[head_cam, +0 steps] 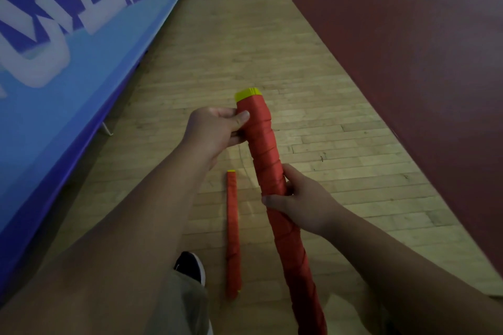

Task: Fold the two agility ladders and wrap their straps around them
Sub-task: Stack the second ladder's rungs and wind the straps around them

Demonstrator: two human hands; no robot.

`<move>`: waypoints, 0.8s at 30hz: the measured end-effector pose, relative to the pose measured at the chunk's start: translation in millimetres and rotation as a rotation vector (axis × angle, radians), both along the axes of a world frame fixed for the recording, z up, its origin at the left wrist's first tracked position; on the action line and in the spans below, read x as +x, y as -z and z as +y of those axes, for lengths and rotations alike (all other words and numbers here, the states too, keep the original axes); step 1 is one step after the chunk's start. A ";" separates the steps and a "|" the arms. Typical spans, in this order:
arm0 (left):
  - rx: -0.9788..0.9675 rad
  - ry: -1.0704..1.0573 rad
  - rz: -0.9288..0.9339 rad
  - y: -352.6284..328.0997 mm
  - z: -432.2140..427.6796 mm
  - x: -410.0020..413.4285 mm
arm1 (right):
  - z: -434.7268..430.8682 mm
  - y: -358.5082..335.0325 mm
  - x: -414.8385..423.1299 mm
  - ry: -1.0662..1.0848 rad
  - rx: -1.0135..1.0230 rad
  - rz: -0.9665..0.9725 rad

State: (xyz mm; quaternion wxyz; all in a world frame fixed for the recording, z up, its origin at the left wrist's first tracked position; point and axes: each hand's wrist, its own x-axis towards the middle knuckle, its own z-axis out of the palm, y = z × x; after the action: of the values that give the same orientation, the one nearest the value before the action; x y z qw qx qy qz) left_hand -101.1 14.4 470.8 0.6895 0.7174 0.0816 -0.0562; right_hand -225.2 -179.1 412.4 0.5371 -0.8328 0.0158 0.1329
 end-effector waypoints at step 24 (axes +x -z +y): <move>0.741 0.415 -0.245 -22.0 59.7 -103.2 | 17.4 15.3 -4.6 -0.123 -0.410 0.110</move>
State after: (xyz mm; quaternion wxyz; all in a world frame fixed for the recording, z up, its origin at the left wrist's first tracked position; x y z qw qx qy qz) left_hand -204.3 74.2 492.8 0.3643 0.9189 -0.1317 -0.0750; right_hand -229.8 -161.7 397.0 0.3459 -0.9154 0.0209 0.2049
